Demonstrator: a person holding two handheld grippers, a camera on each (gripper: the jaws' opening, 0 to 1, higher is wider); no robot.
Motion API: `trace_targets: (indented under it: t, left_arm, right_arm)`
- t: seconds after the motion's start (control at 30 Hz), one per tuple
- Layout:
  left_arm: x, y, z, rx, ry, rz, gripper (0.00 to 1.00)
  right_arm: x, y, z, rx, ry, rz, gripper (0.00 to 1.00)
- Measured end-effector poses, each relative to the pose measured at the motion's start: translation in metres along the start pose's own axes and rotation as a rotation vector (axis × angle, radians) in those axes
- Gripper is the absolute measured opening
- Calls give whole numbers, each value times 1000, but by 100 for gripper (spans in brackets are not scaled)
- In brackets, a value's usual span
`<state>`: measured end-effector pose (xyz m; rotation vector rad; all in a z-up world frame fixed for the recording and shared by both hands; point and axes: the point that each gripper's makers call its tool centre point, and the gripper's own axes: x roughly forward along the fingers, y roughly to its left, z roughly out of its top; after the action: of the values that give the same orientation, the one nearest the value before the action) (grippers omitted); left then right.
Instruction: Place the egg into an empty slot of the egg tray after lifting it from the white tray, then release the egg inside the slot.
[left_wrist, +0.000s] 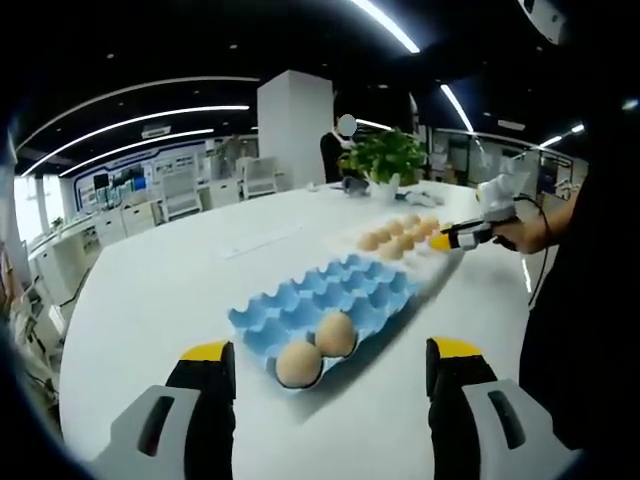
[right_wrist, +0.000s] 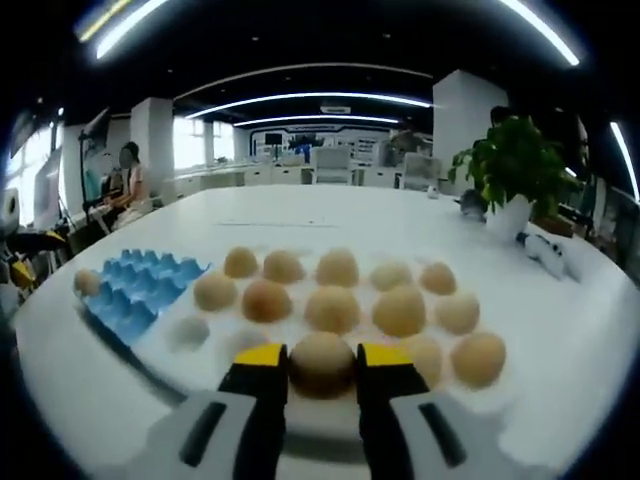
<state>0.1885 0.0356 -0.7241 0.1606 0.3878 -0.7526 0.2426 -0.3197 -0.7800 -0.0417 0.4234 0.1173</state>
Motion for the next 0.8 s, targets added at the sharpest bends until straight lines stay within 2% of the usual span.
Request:
trace_targets:
  t: [0.33, 0.63, 0.8]
  left_arm:
    - [1, -2, -2, -12, 7, -10, 79]
    - [3, -2, -4, -20, 10, -15, 81]
    - [3, -3, -5, -21, 16, -18, 80]
  right_arm:
    - [-2, 1, 2, 13, 11, 6, 25]
    - [-13, 6, 20, 43, -25, 30, 25]
    - [-16, 23, 35, 38, -56, 78, 25]
